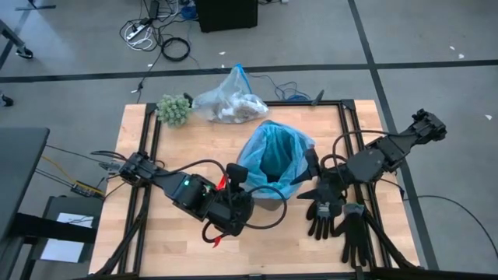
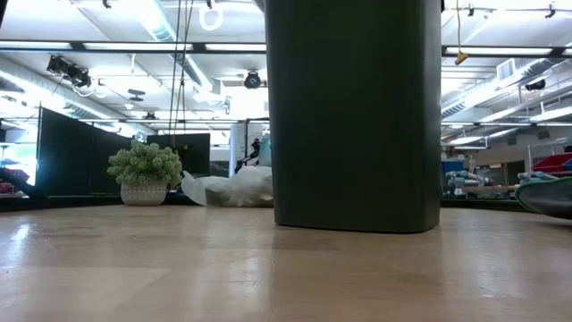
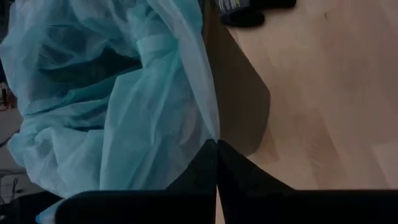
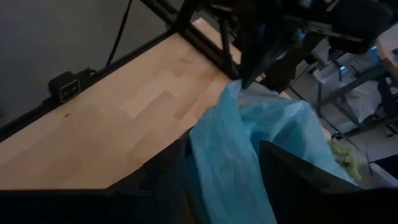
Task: Place trash/remove bag and relplace
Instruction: Insert the new blue trash bag into the trash bin
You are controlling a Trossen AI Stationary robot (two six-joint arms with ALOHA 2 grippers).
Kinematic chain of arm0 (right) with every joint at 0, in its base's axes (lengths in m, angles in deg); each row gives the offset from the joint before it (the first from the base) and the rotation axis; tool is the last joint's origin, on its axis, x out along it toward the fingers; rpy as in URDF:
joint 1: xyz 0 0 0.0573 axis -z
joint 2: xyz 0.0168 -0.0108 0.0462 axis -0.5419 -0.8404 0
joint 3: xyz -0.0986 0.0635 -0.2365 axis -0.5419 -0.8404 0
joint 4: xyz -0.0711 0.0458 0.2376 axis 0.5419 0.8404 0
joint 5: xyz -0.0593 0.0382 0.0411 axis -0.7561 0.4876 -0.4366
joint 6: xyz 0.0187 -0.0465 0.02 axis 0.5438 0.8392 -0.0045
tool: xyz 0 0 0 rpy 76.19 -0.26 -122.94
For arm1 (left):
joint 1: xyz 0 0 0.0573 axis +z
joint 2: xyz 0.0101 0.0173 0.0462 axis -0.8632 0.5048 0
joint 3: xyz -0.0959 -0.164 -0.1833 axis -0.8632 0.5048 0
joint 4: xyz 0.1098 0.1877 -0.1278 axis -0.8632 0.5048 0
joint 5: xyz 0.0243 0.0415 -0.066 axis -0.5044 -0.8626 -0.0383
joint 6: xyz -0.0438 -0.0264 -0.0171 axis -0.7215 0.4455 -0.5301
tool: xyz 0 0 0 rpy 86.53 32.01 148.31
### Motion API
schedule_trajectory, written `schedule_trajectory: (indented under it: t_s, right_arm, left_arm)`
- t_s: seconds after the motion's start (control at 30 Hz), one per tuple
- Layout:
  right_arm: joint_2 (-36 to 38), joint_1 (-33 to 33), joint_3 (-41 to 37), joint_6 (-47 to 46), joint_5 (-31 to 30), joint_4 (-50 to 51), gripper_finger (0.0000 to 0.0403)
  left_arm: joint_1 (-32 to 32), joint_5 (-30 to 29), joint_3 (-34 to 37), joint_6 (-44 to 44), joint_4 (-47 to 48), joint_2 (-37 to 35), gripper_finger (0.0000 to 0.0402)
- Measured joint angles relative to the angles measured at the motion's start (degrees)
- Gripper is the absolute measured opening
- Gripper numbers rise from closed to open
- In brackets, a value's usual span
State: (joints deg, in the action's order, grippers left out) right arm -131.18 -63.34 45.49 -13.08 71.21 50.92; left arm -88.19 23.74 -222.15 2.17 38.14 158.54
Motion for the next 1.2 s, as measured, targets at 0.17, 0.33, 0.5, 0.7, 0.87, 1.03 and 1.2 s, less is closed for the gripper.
schedule_trajectory:
  t_s: [0.17, 0.33, 0.5, 0.7, 0.87, 1.03, 1.2]
  right_arm:
    - [-0.75, 0.95, 0.00, -2.30, -1.36, 1.52, 0.0150]
    - [-1.89, 1.01, 0.00, -3.00, -0.81, 3.22, 0.0080]
    - [-2.38, 0.37, 0.00, -6.55, 0.73, 4.39, 0.0011]
    - [-2.21, -2.38, 0.00, -10.16, 3.50, 6.12, 0.0003]
    - [-2.26, -3.65, 0.00, -13.00, 4.38, 8.59, 0.0001]
    - [-2.71, -3.36, -0.35, -15.33, 2.93, 13.49, 0.0000]
    - [-2.73, -2.33, -1.20, -17.61, 2.66, 15.79, 0.0000]
  left_arm:
    - [0.00, 0.58, 1.69, 0.05, -0.85, 0.00, 0.0008]
    - [0.00, 0.70, 2.26, -0.01, -1.62, 0.00, 0.0008]
    - [0.00, 0.69, 2.26, -0.07, -3.03, -0.02, 0.0008]
    - [0.00, 1.96, 2.26, -0.67, -4.60, 0.63, 0.0008]
    - [0.02, 2.87, 2.22, -1.22, -5.22, 1.96, 0.0008]
    - [0.01, 3.14, 2.24, -1.56, -5.28, 3.63, 0.0008]
    - [0.42, 2.30, 2.22, -1.92, -5.98, 4.79, 0.0008]
